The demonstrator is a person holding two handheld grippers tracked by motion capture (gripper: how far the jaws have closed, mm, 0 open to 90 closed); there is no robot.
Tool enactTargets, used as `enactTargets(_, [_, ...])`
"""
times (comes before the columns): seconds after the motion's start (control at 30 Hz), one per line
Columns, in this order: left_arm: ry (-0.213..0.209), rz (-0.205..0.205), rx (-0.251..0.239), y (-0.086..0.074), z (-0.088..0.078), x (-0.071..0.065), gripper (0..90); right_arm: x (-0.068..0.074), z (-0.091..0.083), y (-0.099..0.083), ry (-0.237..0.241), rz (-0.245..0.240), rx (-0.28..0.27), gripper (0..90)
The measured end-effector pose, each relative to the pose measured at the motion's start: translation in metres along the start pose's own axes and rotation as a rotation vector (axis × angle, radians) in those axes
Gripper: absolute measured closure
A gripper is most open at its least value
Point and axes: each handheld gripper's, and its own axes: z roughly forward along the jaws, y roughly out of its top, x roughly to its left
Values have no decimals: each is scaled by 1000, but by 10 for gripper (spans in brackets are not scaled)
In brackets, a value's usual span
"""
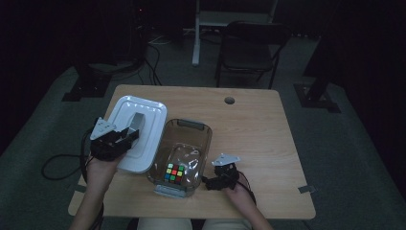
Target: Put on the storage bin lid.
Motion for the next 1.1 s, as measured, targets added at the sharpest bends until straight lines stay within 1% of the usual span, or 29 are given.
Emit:
enactTargets(0.03, [-20,7,5,1,4,-6,699,1,2,2,2,-3,1,128])
enactTargets(0.1, [-37,19,11,2,7,-11,698,5,5,6,4,-18,0,128])
enactTargets(0.13, [-37,19,11,2,7,-11,699,6,6,7,6,-21,-1,128])
enactTargets(0.2, [-58,24,18,3,11,-17,699,8,9,11,13,-25,-4,128])
enactTargets(0.23, [-58,24,18,3,11,-17,698,8,9,11,13,-25,-4,128])
enactTargets(0.3, [-80,24,25,3,15,-23,698,12,14,17,19,-36,-13,128])
enactTargets(0.33, [-80,24,25,3,15,-23,699,12,14,17,19,-36,-13,128])
enactTargets(0.37, [-102,27,31,3,17,-26,698,15,16,19,22,-38,-15,128])
enactTargets(0.4, [-102,27,31,3,17,-26,698,16,16,20,20,-45,-15,127])
enactTargets(0.43, [-114,40,41,3,19,-31,699,16,15,20,18,-45,-17,127])
enactTargets(0.5, [-119,47,46,2,20,-32,698,14,14,19,19,-44,-19,127])
enactTargets(0.57, [-137,47,51,2,23,-38,699,8,5,17,3,-33,-34,127])
enactTargets(0.6, [-137,47,51,2,23,-38,699,5,3,16,-2,-23,-39,127])
enactTargets(0.63, [-143,46,53,2,24,-39,699,3,0,15,-8,-13,-43,127])
enactTargets(0.67, [-150,47,57,1,25,-41,699,3,0,15,-8,-13,-43,127])
enactTargets(0.7, [-164,45,62,0,28,-45,698,-3,-4,12,-21,3,-45,127])
enactTargets(0.73, [-164,45,62,0,28,-45,699,-3,-4,12,-21,3,-45,127])
enactTargets(0.77, [-200,22,65,-1,31,-46,699,-8,-7,9,-28,17,-45,128])
enactTargets(0.83, [-206,17,70,-2,32,-47,698,-11,-9,7,-28,27,-45,128])
enactTargets(0.87, [-195,25,73,-2,34,-49,698,-13,-11,5,-29,32,-47,128])
enactTargets(0.9, [-195,28,75,-3,36,-51,698,-16,-13,2,-34,42,-47,128])
enactTargets(0.93, [-195,28,75,-3,36,-51,698,-16,-13,2,-34,42,-47,128])
enactTargets(1.0, [-202,25,77,-3,37,-54,698,-19,-15,0,-40,48,-44,128])
enactTargets(1.03, [-214,18,79,-3,39,-57,698,-21,-16,-1,-41,55,-46,128])
enactTargets(1.07, [-214,18,79,-3,39,-57,698,-21,-16,-1,-41,55,-46,128])
enactTargets(1.1, [-221,18,87,-4,41,-61,697,-22,-16,-1,-44,62,-50,128])
